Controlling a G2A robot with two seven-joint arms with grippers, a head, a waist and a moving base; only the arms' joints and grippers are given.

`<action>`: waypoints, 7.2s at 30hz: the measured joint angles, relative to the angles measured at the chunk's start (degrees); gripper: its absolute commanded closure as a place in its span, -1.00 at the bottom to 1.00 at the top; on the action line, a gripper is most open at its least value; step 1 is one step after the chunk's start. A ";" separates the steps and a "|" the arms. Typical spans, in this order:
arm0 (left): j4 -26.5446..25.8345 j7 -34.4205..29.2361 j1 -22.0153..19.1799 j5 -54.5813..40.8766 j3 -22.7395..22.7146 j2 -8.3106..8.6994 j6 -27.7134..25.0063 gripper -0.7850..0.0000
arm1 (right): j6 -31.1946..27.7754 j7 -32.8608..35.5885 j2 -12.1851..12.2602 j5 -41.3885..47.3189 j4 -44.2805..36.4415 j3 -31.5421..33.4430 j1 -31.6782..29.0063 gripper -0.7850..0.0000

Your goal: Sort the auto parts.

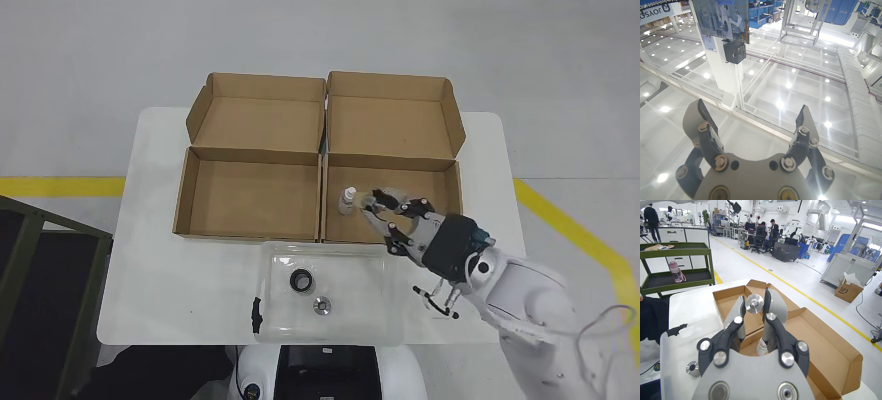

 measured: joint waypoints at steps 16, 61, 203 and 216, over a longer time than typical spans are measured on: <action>0.00 0.00 0.00 0.00 0.00 0.00 0.00 -1.00 | -0.22 3.99 0.38 -3.01 10.03 0.32 -1.13 1.00; 0.00 0.00 0.00 0.00 0.00 0.00 0.00 -1.00 | 7.11 18.45 -2.56 -3.15 35.09 -14.32 17.90 0.01; 0.00 0.00 0.00 0.00 0.00 0.00 0.00 -1.00 | -6.83 29.21 0.69 -2.30 8.15 -20.93 3.84 1.00; 0.00 0.00 0.00 0.00 0.00 0.00 0.00 -1.00 | -4.31 19.60 1.45 2.00 1.49 -13.95 2.28 1.00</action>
